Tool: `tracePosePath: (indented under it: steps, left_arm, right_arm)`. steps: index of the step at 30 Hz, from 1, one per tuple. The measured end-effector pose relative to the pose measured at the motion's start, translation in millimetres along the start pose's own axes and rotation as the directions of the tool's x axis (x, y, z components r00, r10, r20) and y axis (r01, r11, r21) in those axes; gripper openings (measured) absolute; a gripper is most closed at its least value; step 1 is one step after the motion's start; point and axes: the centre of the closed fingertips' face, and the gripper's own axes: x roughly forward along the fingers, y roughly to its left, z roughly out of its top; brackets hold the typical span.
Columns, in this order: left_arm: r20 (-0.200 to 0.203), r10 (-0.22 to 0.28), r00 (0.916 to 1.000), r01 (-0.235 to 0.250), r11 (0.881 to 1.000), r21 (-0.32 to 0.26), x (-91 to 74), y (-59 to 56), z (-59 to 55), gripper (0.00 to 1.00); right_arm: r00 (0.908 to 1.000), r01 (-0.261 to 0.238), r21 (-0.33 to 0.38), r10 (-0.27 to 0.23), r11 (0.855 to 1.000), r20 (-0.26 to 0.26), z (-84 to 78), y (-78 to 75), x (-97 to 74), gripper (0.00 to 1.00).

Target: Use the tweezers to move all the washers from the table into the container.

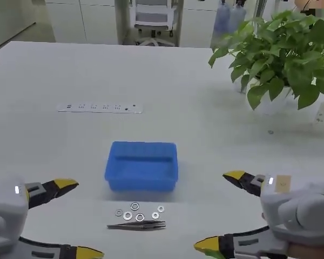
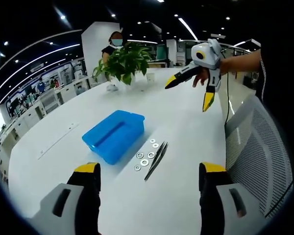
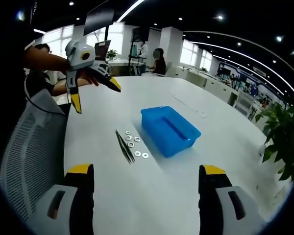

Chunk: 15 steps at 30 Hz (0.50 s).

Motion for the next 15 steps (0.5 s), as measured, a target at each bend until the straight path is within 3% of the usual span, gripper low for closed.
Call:
tracePosePath:
  steps: [15]
  left_arm:
    - [-0.017,-0.055,0.9984,0.055,0.998,0.016,23.1,-8.7,-9.5,0.72]
  right_arm:
    - [0.9899,-0.131,-0.126,0.122,0.983,-0.073,-4.4,23.3,33.4,0.71]
